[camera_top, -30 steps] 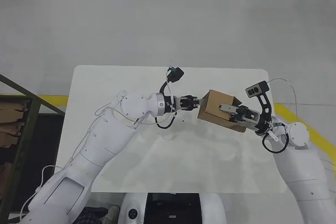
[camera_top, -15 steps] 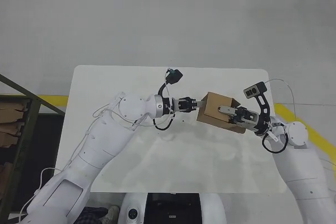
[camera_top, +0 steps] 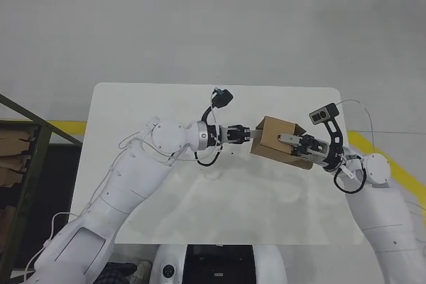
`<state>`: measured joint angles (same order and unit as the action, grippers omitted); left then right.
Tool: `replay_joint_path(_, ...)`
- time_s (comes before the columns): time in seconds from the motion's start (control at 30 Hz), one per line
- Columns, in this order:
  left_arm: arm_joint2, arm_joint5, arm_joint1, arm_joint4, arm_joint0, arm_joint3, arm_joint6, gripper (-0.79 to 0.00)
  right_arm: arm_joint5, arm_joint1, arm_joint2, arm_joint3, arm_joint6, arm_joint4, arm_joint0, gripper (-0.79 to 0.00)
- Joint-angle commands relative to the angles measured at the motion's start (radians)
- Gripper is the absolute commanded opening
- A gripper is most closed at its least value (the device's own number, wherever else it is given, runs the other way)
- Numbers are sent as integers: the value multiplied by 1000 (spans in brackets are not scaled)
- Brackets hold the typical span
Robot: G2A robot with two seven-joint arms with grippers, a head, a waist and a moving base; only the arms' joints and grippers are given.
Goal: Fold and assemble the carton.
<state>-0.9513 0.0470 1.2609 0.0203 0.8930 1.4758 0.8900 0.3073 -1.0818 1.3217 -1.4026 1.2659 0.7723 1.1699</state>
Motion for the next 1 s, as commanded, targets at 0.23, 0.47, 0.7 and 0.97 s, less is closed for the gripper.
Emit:
replay_joint_path(0.23, -3, 3, 2, -6, -11, -17, -11, 0, 1, -1, 1, 4, -1, -2, -2, -785)
replay_joint_path(0.47, -79, -11, -19, 22, 37, 2, -43, 0, 8, 0, 9, 25, -18, -29, -10, -785)
replay_joint_path(0.7, -151, 86, -41, 117, 99, 73, -115, 0, 3, 2, 14, 38, -34, -51, -16, -785)
replay_joint_path(0.97, -193, 308, -54, 281, 152, 98, -295, 0, -22, 6, 25, 55, -47, -82, -29, -785)
